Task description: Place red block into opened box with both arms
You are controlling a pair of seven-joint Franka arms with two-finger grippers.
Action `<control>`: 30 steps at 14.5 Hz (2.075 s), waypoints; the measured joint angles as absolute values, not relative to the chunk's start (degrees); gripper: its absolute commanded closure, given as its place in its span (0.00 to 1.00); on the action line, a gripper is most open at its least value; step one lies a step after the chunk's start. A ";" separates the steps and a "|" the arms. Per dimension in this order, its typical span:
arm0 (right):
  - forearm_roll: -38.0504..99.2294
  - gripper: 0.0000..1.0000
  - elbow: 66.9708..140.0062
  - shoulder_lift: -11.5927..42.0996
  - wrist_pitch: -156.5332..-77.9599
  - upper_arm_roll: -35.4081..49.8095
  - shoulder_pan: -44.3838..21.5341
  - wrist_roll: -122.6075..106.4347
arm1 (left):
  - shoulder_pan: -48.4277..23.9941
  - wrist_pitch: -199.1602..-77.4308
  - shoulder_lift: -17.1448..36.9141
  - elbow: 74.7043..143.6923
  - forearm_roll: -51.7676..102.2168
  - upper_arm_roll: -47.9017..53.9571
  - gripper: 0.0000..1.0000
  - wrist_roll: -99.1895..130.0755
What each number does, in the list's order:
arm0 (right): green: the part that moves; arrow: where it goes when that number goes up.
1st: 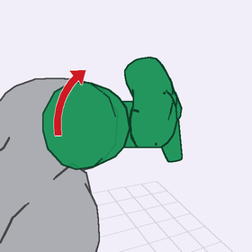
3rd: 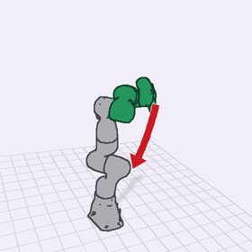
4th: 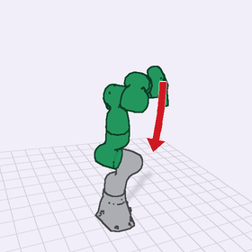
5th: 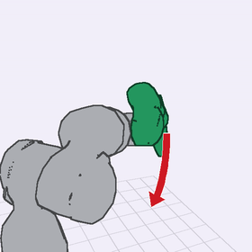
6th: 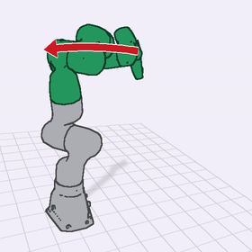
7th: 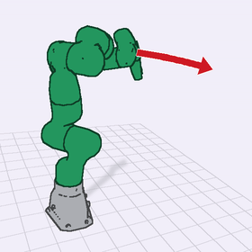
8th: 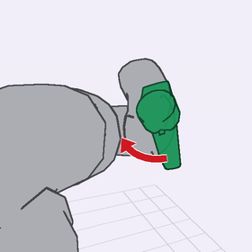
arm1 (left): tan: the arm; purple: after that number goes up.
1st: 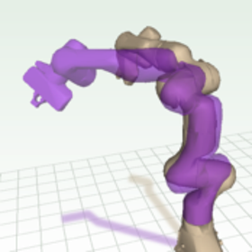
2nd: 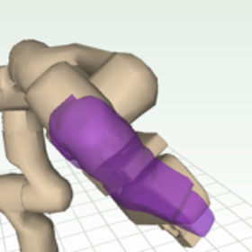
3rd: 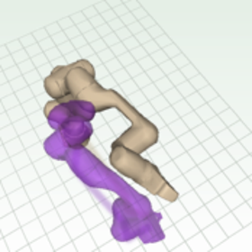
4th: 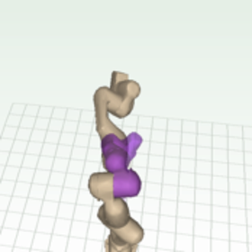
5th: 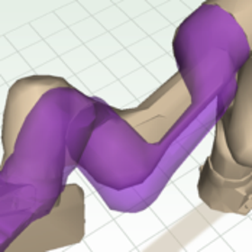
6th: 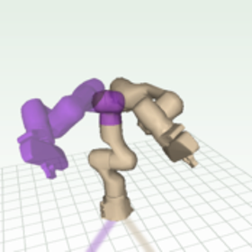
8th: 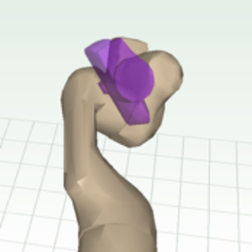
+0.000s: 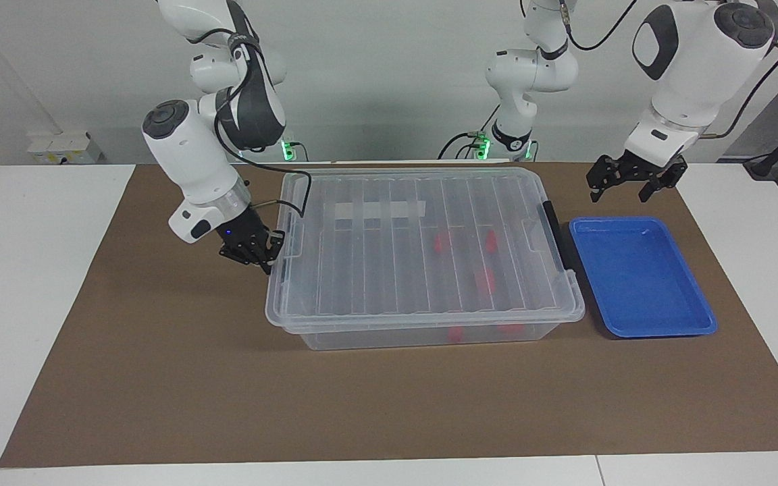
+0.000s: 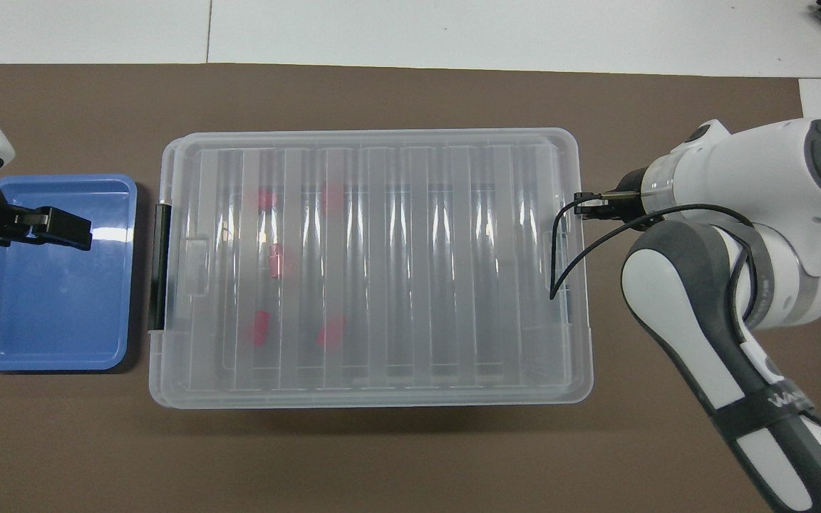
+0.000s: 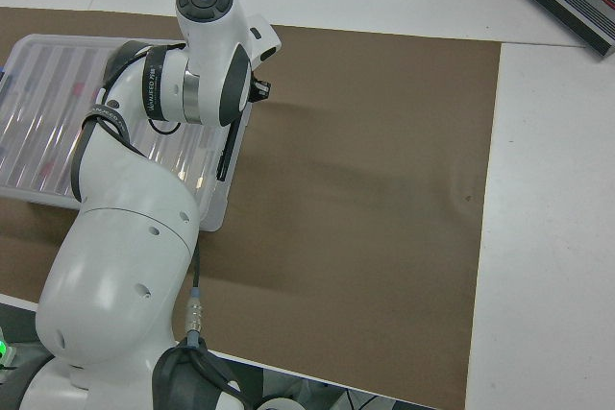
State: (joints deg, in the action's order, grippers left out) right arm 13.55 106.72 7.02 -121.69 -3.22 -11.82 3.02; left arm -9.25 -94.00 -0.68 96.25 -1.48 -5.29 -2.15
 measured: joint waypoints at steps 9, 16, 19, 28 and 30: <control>2.09 0.00 103.72 -0.09 -107.44 -3.84 -6.17 3.02 | -9.25 -93.99 -0.68 96.25 -1.48 -5.29 0.00 -2.14; 0.33 0.00 92.49 -1.46 -88.65 -4.04 -3.54 3.02 | -9.25 -93.99 -0.69 96.25 -1.48 -5.29 0.00 -2.14; 0.26 0.00 91.89 -1.43 -87.50 -4.37 -3.54 3.02 | -9.25 -93.99 -0.69 96.25 -1.48 -5.29 0.00 -2.13; -1.92 0.00 91.86 -1.31 -86.67 -4.91 -3.62 1.39 | -9.25 -93.99 -0.70 96.25 -1.48 -5.29 0.00 -2.13; -1.92 0.00 91.82 -1.31 -86.54 -4.99 -3.62 1.36 | -9.25 -93.99 -0.71 96.25 -1.48 -5.29 0.00 -2.12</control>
